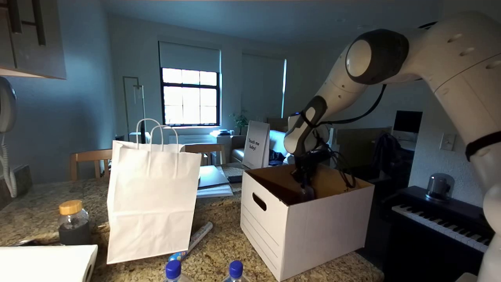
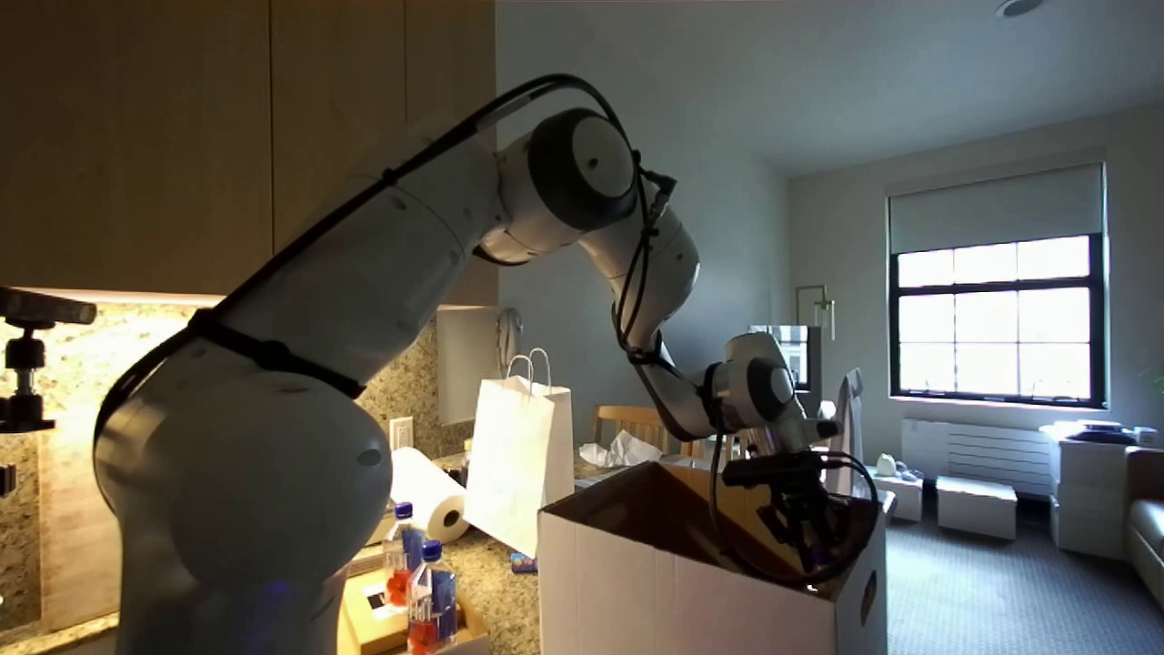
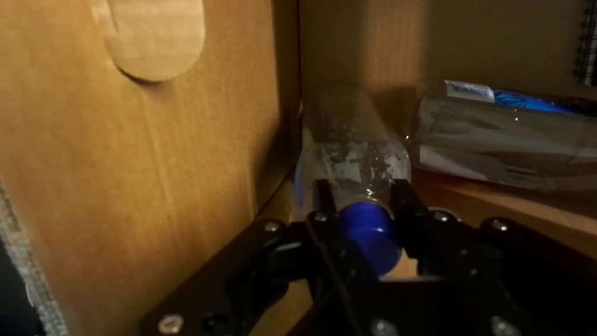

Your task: Take two bottles out of the white storage box

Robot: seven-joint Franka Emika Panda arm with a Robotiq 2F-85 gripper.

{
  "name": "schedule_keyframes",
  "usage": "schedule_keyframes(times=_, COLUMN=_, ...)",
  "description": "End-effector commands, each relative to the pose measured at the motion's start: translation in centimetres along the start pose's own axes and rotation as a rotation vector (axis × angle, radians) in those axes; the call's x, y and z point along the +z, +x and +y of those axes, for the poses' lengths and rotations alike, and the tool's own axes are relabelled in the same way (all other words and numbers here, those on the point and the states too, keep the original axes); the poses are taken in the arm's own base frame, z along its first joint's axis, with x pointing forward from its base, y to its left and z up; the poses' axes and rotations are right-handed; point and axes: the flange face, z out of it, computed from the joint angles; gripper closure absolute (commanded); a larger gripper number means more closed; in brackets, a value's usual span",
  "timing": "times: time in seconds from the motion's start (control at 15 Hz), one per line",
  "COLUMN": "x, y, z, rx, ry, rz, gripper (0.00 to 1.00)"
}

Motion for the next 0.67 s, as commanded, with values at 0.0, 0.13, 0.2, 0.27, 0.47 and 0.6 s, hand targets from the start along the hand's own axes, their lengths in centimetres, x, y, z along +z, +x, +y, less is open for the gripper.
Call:
schedule_keyframes(times=0.0, x=-0.9, y=-0.2, z=0.5, rx=0.021, ry=0.010, rz=0.002, gripper=0.85)
schedule_keyframes(times=0.13, x=-1.3, y=-0.5, z=0.6, rx=0.029, ry=0.009, rz=0.007, gripper=0.85)
schedule_keyframes(times=0.2, x=-1.6, y=-0.7, z=0.6, rx=0.029, ry=0.010, rz=0.005, gripper=0.85)
schedule_keyframes(times=0.27, x=-2.7, y=-1.3, z=0.8, rx=0.032, ry=0.015, rz=0.015, gripper=0.84)
schedule_keyframes(times=0.47, x=-7.9, y=-3.5, z=1.7, rx=0.039, ry=0.054, rz=0.050, gripper=0.83)
schedule_keyframes(times=0.6, x=-11.5, y=-4.6, z=2.2, rx=0.056, ry=0.075, rz=0.072, gripper=0.83)
